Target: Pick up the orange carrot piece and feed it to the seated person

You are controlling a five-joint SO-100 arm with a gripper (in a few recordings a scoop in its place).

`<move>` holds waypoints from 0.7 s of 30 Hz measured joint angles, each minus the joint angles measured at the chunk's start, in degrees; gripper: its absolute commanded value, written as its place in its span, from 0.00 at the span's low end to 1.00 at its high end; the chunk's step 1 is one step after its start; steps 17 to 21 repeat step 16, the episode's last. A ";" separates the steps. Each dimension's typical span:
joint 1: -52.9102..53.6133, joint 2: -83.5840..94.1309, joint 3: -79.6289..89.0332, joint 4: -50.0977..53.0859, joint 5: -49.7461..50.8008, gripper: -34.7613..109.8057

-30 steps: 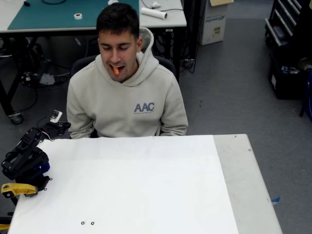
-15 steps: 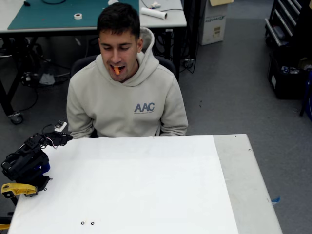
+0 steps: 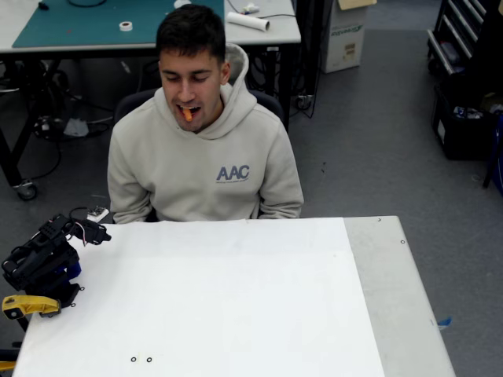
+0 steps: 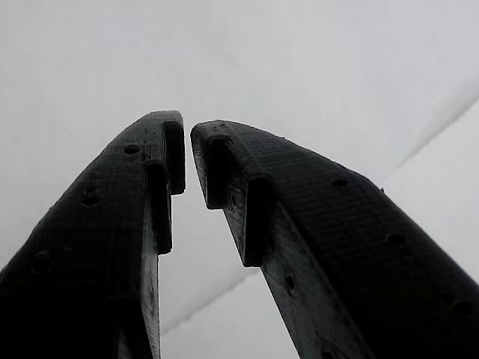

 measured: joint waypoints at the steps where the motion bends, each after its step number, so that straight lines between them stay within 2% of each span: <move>1: -0.35 0.00 -0.09 0.18 0.00 0.22; 21: -0.35 0.00 -0.09 0.18 0.09 0.22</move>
